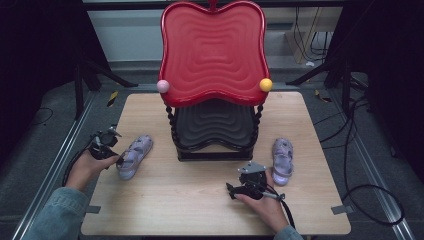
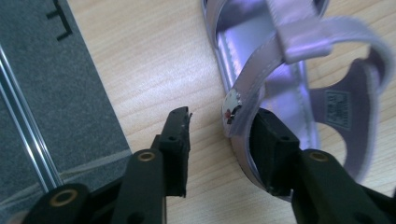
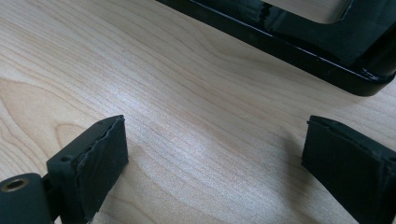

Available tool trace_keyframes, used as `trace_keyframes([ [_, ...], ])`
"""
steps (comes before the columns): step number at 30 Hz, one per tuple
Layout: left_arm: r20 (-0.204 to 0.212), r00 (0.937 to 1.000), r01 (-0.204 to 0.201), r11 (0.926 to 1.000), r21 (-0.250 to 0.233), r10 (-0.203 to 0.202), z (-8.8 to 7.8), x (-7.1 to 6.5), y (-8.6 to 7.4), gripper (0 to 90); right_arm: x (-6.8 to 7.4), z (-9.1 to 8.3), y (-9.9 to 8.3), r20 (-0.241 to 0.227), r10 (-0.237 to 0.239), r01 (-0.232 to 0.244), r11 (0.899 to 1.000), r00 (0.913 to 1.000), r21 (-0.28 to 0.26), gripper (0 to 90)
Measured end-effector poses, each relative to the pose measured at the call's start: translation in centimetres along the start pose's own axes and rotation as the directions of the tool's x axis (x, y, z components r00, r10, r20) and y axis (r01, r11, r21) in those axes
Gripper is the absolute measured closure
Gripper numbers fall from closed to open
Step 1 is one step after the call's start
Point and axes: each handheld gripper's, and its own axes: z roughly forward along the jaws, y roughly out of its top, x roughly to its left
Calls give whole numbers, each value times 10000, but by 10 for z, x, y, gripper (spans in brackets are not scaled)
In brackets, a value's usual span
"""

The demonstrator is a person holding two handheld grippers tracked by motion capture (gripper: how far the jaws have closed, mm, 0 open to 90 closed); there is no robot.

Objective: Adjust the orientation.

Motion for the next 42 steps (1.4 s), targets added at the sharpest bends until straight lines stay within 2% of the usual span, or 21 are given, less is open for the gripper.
trace_keyframes([
  [2, 150, 9998, 103, 9999, 56, -104, 4, 1, 0, 620, 0, 0, 0, -2, 0, 0, 10000, 10000, 2, 71],
  [9, 412, 9991, 57, 9992, 400, -73, 14, -1, 3, 700, 0, 0, 0, -6, -7, 7, 10000, 10000, 0, 72],
  [11, 460, 9987, 214, 9995, 222, -224, 13, -1, 3, 778, 0, 0, 0, -9, -8, 8, 10000, 10000, 2, 72],
  [16, 675, 9974, 247, 9996, 109, -254, 6, -1, 0, 823, 0, 0, 0, -17, -20, 20, 10000, 10000, 1, 72],
  [18, 763, 9970, 95, 9999, -68, -89, -2, -3, -3, 828, 0, 0, 0, -17, -23, 23, 10000, 10000, 1, 72],
  [19, 817, 9965, -152, 9998, -94, 160, -9, -7, -6, 830, 0, 0, 0, -16, -23, 23, 10000, 10000, 2, 72],
  [21, 887, 9953, -384, 9990, -214, 401, -17, -13, -11, 832, 0, 0, 0, -18, -21, 21, 10000, 10000, 2, 72],
  [23, 981, 9917, -801, 9961, -363, 834, -28, -22, -17, 832, 0, 0, 0, -15, -24, 24, 10000, 10000, 1, 72],
  [25, 1034, 9853, -1313, 9899, -527, 1362, -39, -36, -21, 832, 0, 0, 0, -17, -20, 20, 10000, 10000, 3, 72],
  [27, 1128, 9743, -1881, 9797, -700, 1951, -48, -53, -23, 832, 0, 0, 0, -16, -20, 20, 10000, 10000, 1, 71],
  [28, 1189, 9661, -2206, 9721, -802, 2290, -51, -63, -22, 832, 0, 0, 0, -14, -23, 23, 10000, 10000, 2, 72],
  [29, 1293, 9547, -2578, 9621, -894, 2678, -54, -76, -19, 832, 0, 0, 0, -13, -23, 23, 10000, 10000, 2, 71],
  [31, 1434, 9362, -3079, 9456, -1054, 3208, -54, -96, -13, 832, 0, 0, 0, -14, -23, 23, 10000, 10000, 1, 72],
  [35, 1780, 8903, -4004, 9067, -1328, 4192, -42, -143, 8, 832, 0, 0, 0, -12, -26, 26, 10000, 10000, 1, 72],
  [36, 1825, 8799, -4219, 8980, -1246, 4387, -38, -153, 13, 832, 0, 0, 0, -14, -35, 35, 10000, 10000, -1, 72],
  [39, 1804, 8443, -4922, 8634, -1111, 5045, -24, -180, 23, 832, 0, 0, 0, -22, -48, 48, 10000, 10000, 4, 73],
  [40, 1849, 8357, -5048, 8559, -1122, 5171, -20, -186, 25, 832, 0, 0, 0, -23, -56, 56, 10000, 10000, 2, 73],
  [41, 1932, 8306, -5101, 8528, -1120, 5222, -16, -191, 26, 832, 0, 0, 0, -31, -49, 49, 10000, 10000, 2, 73],
  [42, 1944, 8285, -5130, 8510, -1124, 5251, -14, -193, 26, 832, 0, 0, 0, -26, -47, 47, 10000, 10000, 11, 73],
])
